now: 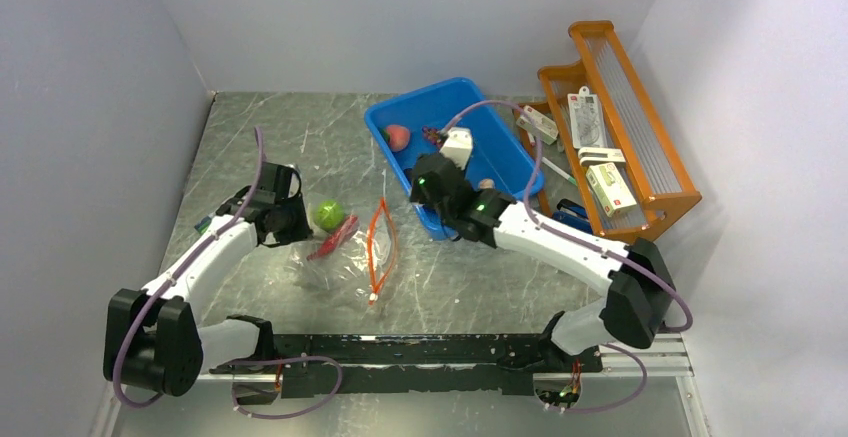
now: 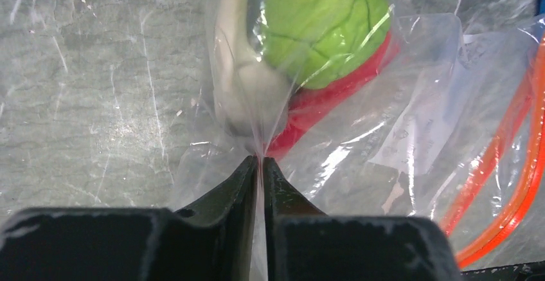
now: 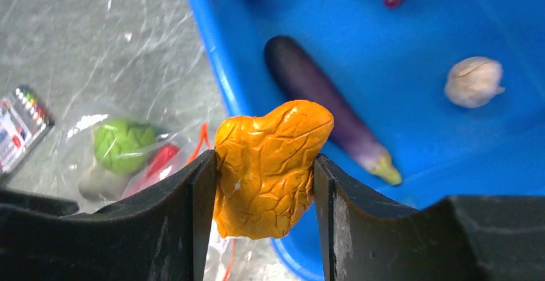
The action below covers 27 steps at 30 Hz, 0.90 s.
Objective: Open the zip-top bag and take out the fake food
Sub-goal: Place the fake vegetable in the bin.
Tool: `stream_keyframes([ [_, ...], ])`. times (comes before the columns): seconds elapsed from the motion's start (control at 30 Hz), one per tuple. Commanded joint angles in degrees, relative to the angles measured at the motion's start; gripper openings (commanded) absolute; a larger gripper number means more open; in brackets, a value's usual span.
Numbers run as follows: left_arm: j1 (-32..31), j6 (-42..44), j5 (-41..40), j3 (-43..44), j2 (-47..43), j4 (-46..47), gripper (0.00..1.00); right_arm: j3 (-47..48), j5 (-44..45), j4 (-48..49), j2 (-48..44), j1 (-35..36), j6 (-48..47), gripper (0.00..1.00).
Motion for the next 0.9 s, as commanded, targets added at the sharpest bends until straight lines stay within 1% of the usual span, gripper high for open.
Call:
stream_keyframes([
  [0.0, -0.36, -0.15, 1.04, 1.09, -1.94, -0.09, 0.25, -1.56, -6.47, 1.88, -3.58, -8.36, -2.11, 0.38],
  [0.07, -0.41, -0.25, 1.32, 1.24, -1.67, -0.51, 0.36, -1.22, -9.3, 2.5, -2.8, -11.47, -2.83, 0.39],
  [0.1, -0.41, -0.34, 1.03, 1.37, -1.65, -0.68, 0.44, -0.4, -10.87, 2.1, -1.88, -12.93, -3.0, 0.39],
  [0.17, -0.36, -0.47, 0.62, 1.53, -2.21, -0.84, 0.55, 2.76, -14.0, -0.09, 0.89, -15.54, -4.1, 0.39],
  [0.23, -0.39, -0.69, 0.1, 1.39, -3.17, -0.94, 0.64, 5.81, -15.34, -4.24, 3.95, -17.45, -4.94, 0.39],
  [0.3, -0.36, -0.82, -0.55, 1.27, -4.34, -0.71, 0.71, 7.11, -17.74, -5.39, 6.15, -19.23, -6.01, 0.39],
  [0.4, -0.35, -0.91, -1.45, 1.45, -5.35, -0.96, 0.75, 7.56, -22.45, -4.74, 8.11, -21.36, -7.77, 0.39],
  [0.5, -0.32, -1.3, -2.83, 1.83, -6.01, -1.66, 0.75, 8.58, -24.29, -4.73, 10.94, -22.73, -8.97, 0.39],
  [0.7, -0.34, -1.44, -3.64, 1.9, -6.75, -1.92, 0.76, 16.09, -27.19, -8.84, 19.6, -23.94, -12.12, 0.39],
  [0.73, -0.37, -1.4, -3.55, 1.84, -6.9, -1.86, 0.78, 17.14, -28.62, -8.84, 21.1, -23.92, -12.88, 0.39],
  [0.8, -0.37, -1.27, -3.5, 1.95, -7.0, -1.73, 0.84, 19.31, -30.98, -9.73, 24.13, -23.87, -13.92, 0.4],
  [0.87, -0.33, -1.12, -3.19, 1.91, -7.14, -1.68, 0.87, 22.25, -33.14, -10.82, 27.19, -23.84, -14.92, 0.41],
])
